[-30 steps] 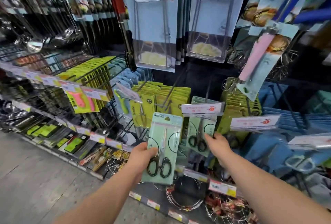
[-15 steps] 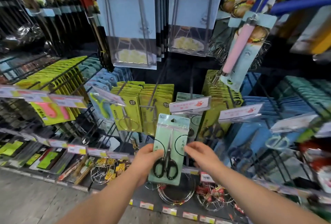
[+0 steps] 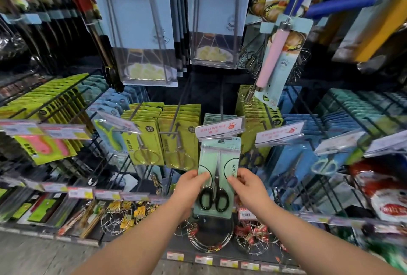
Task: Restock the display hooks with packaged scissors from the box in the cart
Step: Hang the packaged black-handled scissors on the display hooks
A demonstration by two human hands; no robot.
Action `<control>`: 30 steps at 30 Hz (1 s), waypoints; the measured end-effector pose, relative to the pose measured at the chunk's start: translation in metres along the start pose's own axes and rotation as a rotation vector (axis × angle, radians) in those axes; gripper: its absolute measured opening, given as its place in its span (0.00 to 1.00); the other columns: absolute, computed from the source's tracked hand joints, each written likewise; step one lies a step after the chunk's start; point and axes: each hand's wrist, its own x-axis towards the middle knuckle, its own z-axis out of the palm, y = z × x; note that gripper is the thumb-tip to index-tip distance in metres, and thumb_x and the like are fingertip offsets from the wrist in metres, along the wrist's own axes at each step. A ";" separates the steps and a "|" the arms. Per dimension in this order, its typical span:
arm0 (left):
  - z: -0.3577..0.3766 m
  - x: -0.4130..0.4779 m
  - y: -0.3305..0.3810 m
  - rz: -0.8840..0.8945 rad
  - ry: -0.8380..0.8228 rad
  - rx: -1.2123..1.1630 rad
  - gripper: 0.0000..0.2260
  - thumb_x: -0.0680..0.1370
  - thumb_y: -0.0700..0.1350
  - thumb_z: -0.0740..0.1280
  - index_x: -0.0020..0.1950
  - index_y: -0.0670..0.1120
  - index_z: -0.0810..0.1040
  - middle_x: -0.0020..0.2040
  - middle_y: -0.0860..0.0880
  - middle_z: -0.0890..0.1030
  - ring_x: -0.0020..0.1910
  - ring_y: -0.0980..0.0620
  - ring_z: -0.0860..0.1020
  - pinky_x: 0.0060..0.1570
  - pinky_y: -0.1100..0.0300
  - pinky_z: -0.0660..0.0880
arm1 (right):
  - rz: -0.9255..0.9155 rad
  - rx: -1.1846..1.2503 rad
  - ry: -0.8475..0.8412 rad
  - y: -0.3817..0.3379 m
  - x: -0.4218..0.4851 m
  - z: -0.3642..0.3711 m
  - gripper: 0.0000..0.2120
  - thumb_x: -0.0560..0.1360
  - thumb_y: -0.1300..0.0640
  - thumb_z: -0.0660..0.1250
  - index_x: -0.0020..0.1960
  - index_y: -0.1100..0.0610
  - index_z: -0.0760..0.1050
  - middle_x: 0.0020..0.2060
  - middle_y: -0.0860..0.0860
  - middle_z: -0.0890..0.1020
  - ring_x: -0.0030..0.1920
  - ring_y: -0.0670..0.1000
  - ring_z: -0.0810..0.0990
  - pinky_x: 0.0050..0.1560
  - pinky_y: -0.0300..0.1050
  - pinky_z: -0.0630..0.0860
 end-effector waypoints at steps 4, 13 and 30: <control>0.004 0.007 0.003 0.000 0.042 0.045 0.15 0.79 0.46 0.64 0.65 0.45 0.71 0.56 0.51 0.75 0.58 0.48 0.73 0.59 0.56 0.68 | -0.030 -0.040 0.020 -0.001 0.006 -0.001 0.16 0.78 0.55 0.63 0.34 0.55 0.61 0.28 0.48 0.64 0.30 0.47 0.63 0.33 0.42 0.61; 0.010 0.042 0.015 0.092 0.149 0.360 0.18 0.78 0.44 0.65 0.66 0.39 0.72 0.58 0.42 0.79 0.48 0.47 0.76 0.48 0.59 0.71 | 0.045 -0.128 0.006 0.000 0.049 -0.004 0.13 0.78 0.54 0.63 0.37 0.57 0.65 0.30 0.49 0.68 0.36 0.51 0.68 0.32 0.39 0.62; 0.009 0.074 0.034 0.095 0.152 0.430 0.19 0.80 0.47 0.63 0.70 0.42 0.71 0.63 0.45 0.78 0.55 0.47 0.77 0.55 0.61 0.70 | 0.198 -0.269 -0.015 -0.012 0.083 -0.008 0.24 0.78 0.49 0.62 0.71 0.55 0.64 0.68 0.56 0.71 0.66 0.58 0.71 0.67 0.49 0.69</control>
